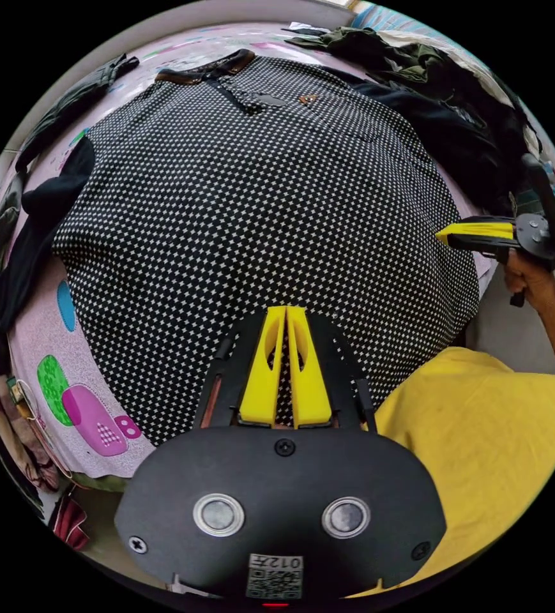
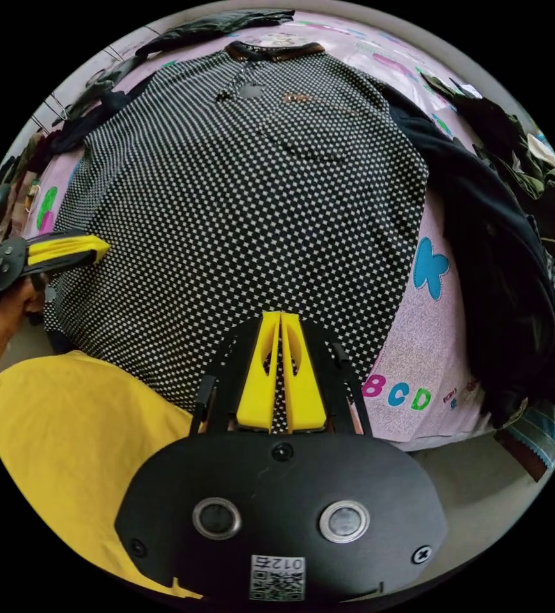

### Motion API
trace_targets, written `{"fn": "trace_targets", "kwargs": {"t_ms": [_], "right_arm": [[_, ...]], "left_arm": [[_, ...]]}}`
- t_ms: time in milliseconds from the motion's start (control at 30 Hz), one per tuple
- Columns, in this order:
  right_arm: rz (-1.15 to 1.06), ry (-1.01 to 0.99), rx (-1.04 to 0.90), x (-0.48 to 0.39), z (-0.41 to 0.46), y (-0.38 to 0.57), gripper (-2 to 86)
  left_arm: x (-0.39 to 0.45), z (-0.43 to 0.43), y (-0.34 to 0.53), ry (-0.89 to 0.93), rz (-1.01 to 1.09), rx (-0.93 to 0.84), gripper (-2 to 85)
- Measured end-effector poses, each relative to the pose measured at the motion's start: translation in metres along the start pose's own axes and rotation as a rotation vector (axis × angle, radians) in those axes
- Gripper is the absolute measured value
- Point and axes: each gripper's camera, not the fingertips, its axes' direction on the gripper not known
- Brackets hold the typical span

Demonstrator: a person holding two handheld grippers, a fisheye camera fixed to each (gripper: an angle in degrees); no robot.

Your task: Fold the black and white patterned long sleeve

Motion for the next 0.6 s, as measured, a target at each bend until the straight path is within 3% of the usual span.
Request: {"fn": "trace_targets", "kwargs": {"t_ms": [133,233,300,367,467,600], "right_arm": [[-0.081,0.029,0.058,0.010,-0.010,0.032,0.2],[-0.044,-0.070,0.211,0.058,-0.046,0.077,0.0],[0.111,-0.131,0.366,0.120,-0.081,0.119,0.1],[0.405,-0.204,0.563,0.232,-0.120,0.192,0.2],[0.781,-0.294,0.757,0.378,-0.147,0.290,0.7],[0.993,-0.519,0.835,0.522,-0.142,0.364,2.6]], "left_arm": [[0.010,0.007,0.017,-0.019,-0.076,0.076,0.5],[0.004,0.012,0.023,0.063,-0.220,0.050,0.5],[0.004,0.011,0.021,0.179,-0.329,0.006,0.5],[0.016,-0.001,0.021,0.240,-0.321,0.096,0.4],[0.045,-0.010,0.015,0.217,-0.309,0.135,0.4],[0.087,-0.001,0.007,0.250,-0.335,0.129,0.4]]}}
